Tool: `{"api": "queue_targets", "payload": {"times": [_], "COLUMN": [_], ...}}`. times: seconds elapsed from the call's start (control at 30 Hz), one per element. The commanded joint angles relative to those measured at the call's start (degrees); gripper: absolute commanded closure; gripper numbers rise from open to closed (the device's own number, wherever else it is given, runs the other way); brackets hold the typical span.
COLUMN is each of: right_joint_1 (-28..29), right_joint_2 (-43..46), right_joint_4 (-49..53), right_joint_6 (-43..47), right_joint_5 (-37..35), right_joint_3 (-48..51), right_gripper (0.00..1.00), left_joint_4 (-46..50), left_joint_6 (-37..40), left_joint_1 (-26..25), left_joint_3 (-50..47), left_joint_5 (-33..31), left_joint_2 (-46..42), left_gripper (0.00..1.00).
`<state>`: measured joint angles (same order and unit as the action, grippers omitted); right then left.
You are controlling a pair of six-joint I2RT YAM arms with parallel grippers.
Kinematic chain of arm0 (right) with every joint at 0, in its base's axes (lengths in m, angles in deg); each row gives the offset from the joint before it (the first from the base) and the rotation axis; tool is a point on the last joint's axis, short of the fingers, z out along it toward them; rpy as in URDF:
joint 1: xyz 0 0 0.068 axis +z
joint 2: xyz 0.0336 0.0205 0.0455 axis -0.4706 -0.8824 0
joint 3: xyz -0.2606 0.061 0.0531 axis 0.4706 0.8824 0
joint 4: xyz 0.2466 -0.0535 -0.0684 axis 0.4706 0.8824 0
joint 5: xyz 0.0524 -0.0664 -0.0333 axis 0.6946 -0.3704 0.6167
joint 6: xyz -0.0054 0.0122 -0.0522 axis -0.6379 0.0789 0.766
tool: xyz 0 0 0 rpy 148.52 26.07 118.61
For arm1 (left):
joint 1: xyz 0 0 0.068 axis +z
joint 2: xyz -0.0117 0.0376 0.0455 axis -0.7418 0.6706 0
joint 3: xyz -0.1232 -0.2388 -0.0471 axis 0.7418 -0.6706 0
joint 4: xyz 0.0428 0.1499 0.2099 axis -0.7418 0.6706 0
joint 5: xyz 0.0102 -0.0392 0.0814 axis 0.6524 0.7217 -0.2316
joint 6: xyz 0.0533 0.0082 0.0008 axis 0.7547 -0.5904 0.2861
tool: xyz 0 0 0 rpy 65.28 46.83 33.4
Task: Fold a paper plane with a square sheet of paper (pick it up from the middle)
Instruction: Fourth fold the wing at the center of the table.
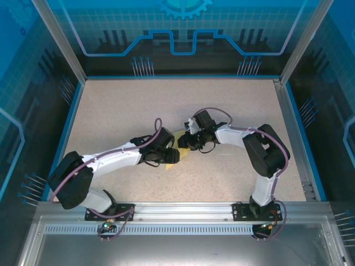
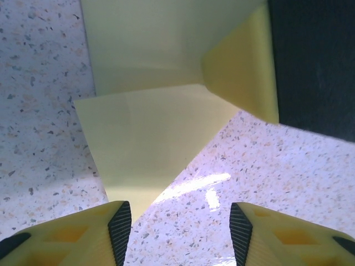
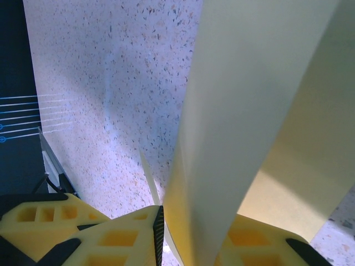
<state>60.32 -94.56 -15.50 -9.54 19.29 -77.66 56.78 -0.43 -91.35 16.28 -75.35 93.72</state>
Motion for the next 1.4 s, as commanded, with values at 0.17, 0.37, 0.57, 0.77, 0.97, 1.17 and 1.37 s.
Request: {"api": "queue_targets", "payload": {"times": [0.17,0.37,0.57,0.77,0.97,1.17,1.37], "right_joint_1": [0.5,0.4,0.3,0.0,-0.2,-0.2,-0.1], "right_joint_2": [-0.6,-0.2,0.0,0.0,-0.5,-0.6,-0.8], "right_joint_4": [2.4,2.7,2.6,2.7,2.6,2.7,3.1], "right_joint_6": [0.3,0.0,-0.3,-0.5,-0.7,-0.8,-0.7], "right_joint_5": [0.9,0.6,0.6,0.6,0.7,0.6,0.6], "right_joint_3": [-2.1,-2.1,-1.8,-1.8,-2.2,-2.4,-2.6], "right_gripper": [0.74,0.74,0.74,0.73,0.73,0.73,0.73], "left_joint_4": [4.1,5.3,6.2,8.1,8.2,7.9,7.9], "left_joint_6": [-0.5,-1.9,-2.8,-4.1,-4.6,-4.0,-3.7], "left_joint_1": [-5.7,-8.6,-10.6,-11.0,-11.3,-11.3,-11.4], "left_joint_3": [2.0,5.3,7.3,7.1,6.8,7.3,7.1], "left_joint_5": [-12.3,-19.5,-24.1,-27.3,-27.8,-28.2,-28.2], "left_joint_2": [5.5,10.3,12.0,13.8,15.0,15.4,15.5], "left_gripper": [0.46,0.47,0.52,0.57,0.61,0.66,0.76]}}
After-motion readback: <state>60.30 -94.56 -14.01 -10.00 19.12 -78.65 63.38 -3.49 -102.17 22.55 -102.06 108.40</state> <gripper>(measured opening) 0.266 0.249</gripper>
